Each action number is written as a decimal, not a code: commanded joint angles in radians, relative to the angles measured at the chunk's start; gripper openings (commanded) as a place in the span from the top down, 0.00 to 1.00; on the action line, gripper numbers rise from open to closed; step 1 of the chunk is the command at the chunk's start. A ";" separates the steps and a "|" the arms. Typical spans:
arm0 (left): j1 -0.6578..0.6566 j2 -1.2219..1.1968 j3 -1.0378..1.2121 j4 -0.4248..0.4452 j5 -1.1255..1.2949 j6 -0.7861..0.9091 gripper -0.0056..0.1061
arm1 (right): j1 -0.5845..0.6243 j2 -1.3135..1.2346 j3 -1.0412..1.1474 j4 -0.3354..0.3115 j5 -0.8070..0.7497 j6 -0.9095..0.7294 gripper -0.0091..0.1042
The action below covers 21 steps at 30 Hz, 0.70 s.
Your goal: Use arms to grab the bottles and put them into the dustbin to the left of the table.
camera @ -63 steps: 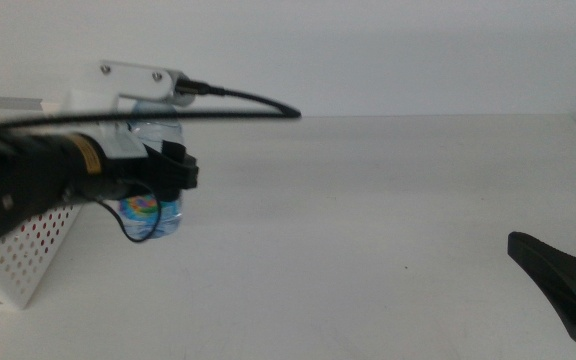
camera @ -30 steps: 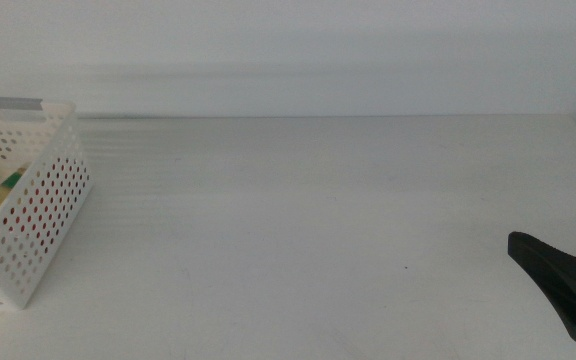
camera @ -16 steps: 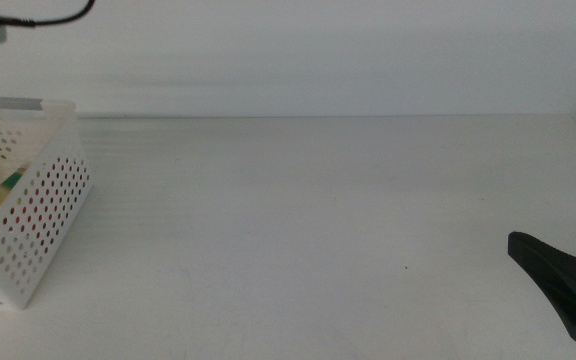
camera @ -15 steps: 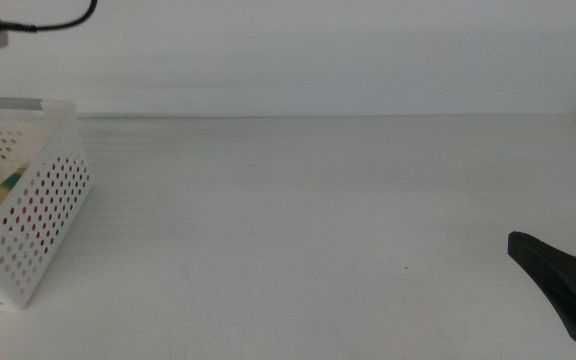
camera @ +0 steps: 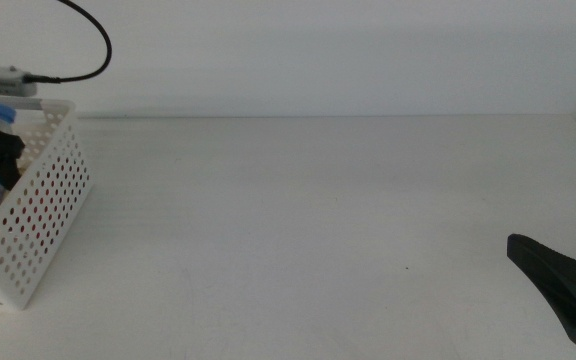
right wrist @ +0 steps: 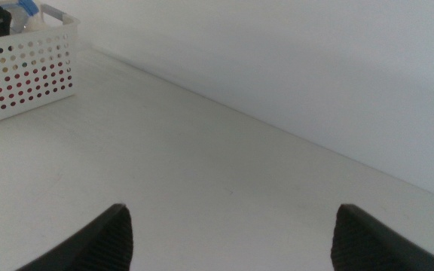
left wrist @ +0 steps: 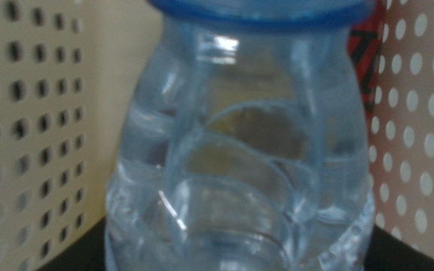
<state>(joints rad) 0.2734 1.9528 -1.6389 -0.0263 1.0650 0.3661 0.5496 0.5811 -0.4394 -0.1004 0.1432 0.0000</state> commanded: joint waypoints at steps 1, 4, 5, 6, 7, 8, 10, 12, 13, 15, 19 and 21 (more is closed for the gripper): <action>-0.002 -0.053 -0.040 -0.033 -0.034 0.030 0.56 | -0.006 0.001 -0.030 -0.010 -0.070 -0.012 0.22; -0.002 -0.048 -0.040 -0.033 -0.035 0.056 0.26 | -0.006 0.001 -0.030 -0.010 -0.070 -0.012 0.22; -0.002 -0.048 -0.040 -0.033 -0.033 0.056 0.16 | -0.006 0.001 -0.030 -0.010 -0.070 -0.012 0.22; -0.002 -0.048 -0.040 -0.035 -0.025 0.056 0.14 | -0.006 0.001 -0.030 -0.010 -0.070 -0.012 0.22; -0.002 -0.048 -0.040 -0.042 -0.022 0.056 0.14 | -0.006 0.001 -0.030 -0.010 -0.070 -0.012 0.22; -0.003 -0.049 -0.040 -0.047 -0.021 0.056 0.14 | -0.006 0.001 -0.030 -0.010 -0.070 -0.012 0.22; -0.003 -0.057 -0.044 -0.053 -0.018 0.043 0.14 | -0.006 0.001 -0.030 -0.010 -0.070 -0.012 0.22; -0.003 -0.071 -0.063 -0.054 0.007 0.030 0.14 | -0.006 0.001 -0.030 -0.010 -0.070 -0.012 0.22; -0.003 -0.079 -0.073 -0.058 0.022 0.030 0.14 | -0.006 0.001 -0.030 -0.010 -0.070 -0.012 0.22; -0.003 -0.112 -0.085 -0.064 0.045 0.023 0.14 | -0.006 0.001 -0.030 -0.010 -0.070 -0.012 0.22; -0.003 -0.204 -0.078 -0.128 0.058 -0.009 0.14 | -0.006 0.001 -0.030 -0.010 -0.070 -0.012 0.22; -0.016 -0.263 -0.048 -0.214 0.062 0.026 0.14 | -0.006 0.001 -0.030 -0.010 -0.070 -0.012 0.22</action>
<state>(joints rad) 0.2698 1.7866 -1.6756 -0.1522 1.1330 0.3834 0.5496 0.5811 -0.4394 -0.1004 0.1432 0.0000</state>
